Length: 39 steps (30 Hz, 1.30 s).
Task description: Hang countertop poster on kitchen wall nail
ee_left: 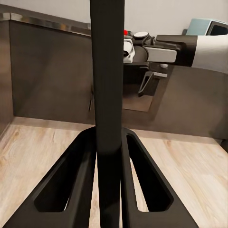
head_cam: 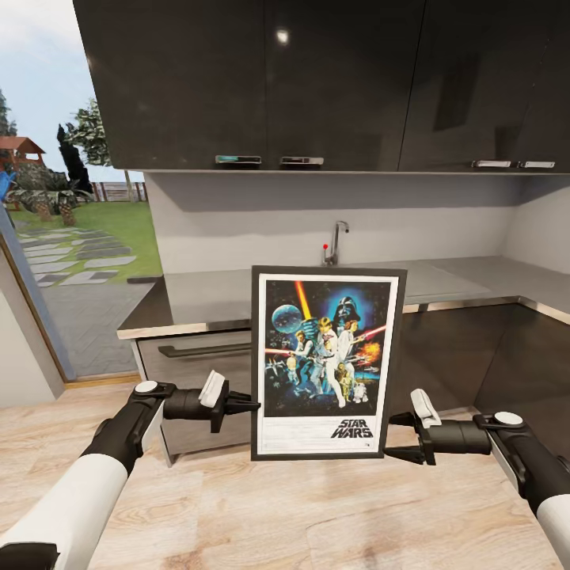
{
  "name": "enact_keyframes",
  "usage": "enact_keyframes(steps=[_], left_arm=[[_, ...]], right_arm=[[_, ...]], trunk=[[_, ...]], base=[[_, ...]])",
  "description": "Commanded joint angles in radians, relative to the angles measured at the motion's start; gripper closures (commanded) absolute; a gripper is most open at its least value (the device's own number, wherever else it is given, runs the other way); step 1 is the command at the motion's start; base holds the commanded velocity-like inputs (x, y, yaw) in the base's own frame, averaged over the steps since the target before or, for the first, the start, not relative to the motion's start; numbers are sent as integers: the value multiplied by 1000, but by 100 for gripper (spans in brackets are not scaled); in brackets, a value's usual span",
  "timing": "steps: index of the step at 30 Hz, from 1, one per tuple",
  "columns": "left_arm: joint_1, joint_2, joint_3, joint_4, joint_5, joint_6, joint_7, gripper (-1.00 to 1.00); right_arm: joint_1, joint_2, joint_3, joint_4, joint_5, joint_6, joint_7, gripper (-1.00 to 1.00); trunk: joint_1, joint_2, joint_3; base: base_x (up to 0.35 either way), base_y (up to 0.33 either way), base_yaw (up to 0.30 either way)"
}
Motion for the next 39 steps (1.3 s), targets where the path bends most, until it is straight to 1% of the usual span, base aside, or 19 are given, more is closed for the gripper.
enact_keyframes(steps=[1, 10, 15, 30, 31, 39], left_arm=[[-1, 1, -4, 0, 4, 7, -2, 100], [-1, -5, -3, 0, 4, 6, -2, 100], [-1, -13, -3, 0, 4, 6, -2, 100], [-1, -14, -3, 1, 4, 6, -2, 100], [-1, -14, -3, 1, 4, 7, -2, 100], [-1, -14, -3, 1, 4, 7, -2, 100]], right_arm=[[-1, 0, -1, 0, 0, 11, 4, -100], [-1, 0, 0, 0, 0, 10, 3, -100], [-1, 0, 0, 0, 0, 9, 4, -100], [-1, 0, 0, 0, 0, 9, 3, -100], [-1, 0, -1, 0, 0, 9, 3, 100], [-1, 0, 0, 0, 0, 9, 3, 100]], trunk=[[0, -1, -1], [0, -1, -1], [0, -1, -1], [0, -1, -1], [0, -1, -1], [0, -1, -1]], base=[[0, 0, 0], [0, 0, 0], [0, 0, 0], [0, 0, 0], [0, 0, 0], [0, 0, 0]])
